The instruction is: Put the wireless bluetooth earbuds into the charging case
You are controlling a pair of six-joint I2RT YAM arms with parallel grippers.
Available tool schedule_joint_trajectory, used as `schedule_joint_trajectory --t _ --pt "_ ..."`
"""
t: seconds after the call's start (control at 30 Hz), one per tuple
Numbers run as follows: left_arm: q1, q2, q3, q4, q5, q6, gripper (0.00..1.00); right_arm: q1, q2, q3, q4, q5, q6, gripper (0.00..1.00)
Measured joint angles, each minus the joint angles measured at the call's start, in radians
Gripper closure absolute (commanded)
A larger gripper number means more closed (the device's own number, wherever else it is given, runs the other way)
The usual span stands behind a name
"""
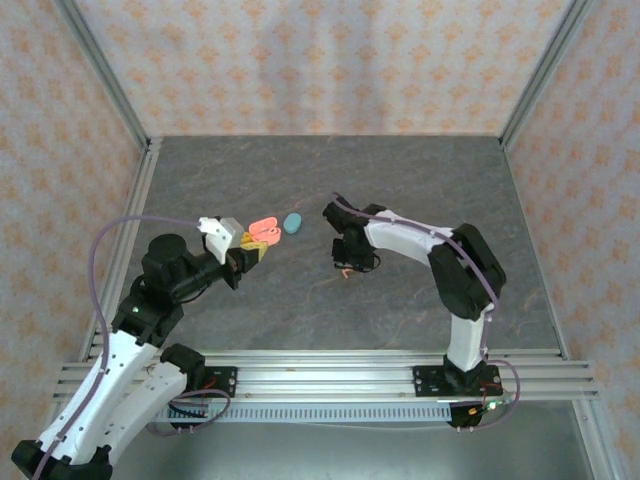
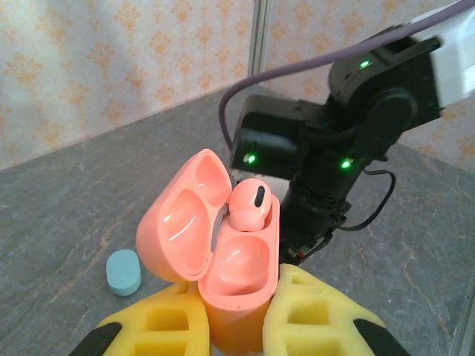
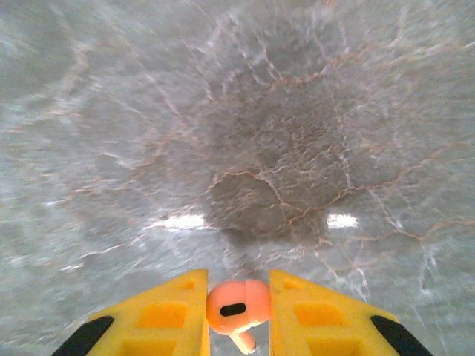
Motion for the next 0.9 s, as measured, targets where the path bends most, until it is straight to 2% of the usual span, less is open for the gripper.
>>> schedule_joint_trajectory --t 0.27,0.5,0.9 --pt "0.0 0.02 -0.037 0.117 0.019 -0.037 1.0 0.014 -0.276 -0.05 0.116 0.072 0.039 0.8" --pt "-0.001 0.093 -0.051 0.218 0.021 -0.074 1.0 0.075 -0.471 -0.093 0.259 0.138 0.053 0.81" --pt "-0.073 0.177 -0.051 0.319 -0.014 -0.067 1.0 0.203 -0.577 -0.107 0.5 0.174 0.048 0.83"
